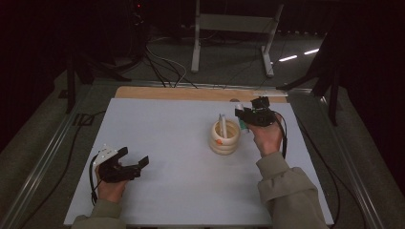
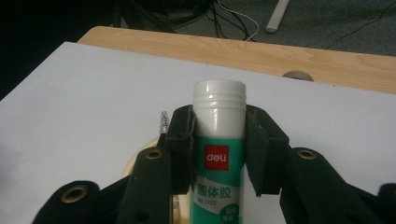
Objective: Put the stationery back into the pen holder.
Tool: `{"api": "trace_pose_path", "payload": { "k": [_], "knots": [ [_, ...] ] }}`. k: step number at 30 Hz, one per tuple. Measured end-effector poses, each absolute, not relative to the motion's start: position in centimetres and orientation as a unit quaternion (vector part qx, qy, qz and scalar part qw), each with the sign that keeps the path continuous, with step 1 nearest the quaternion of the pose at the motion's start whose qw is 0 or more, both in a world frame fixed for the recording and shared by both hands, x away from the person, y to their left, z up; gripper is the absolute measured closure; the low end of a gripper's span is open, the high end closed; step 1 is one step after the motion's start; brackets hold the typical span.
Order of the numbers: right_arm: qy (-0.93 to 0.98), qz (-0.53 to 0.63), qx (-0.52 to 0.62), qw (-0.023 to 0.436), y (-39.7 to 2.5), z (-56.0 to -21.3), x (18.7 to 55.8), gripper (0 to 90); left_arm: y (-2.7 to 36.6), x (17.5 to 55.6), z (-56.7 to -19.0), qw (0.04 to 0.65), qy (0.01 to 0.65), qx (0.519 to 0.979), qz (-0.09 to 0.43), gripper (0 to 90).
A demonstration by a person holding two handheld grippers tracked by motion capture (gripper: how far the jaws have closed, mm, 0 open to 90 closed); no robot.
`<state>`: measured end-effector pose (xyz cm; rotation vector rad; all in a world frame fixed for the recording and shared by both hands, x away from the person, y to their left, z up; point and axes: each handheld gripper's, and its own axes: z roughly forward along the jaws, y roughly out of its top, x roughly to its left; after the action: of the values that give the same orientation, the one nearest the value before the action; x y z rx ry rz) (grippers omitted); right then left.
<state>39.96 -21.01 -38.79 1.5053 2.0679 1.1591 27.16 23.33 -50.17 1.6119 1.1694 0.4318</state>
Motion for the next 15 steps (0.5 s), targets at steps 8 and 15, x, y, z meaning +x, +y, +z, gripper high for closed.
{"api": "trace_pose_path", "payload": {
  "k": [8, 15],
  "knots": [
    [0.724, 0.413, 0.528, 0.162, -20.4, -38.9, 40.0, 65.8, 23.4, 27.2, -50.2, 0.525, 0.489, 0.673, 0.18, 0.6],
    [0.724, 0.417, 0.525, 0.161, -19.9, -38.9, 40.1, 65.8, 23.4, 27.2, -50.2, 0.525, 0.489, 0.673, 0.179, 0.6]
  ]
}}
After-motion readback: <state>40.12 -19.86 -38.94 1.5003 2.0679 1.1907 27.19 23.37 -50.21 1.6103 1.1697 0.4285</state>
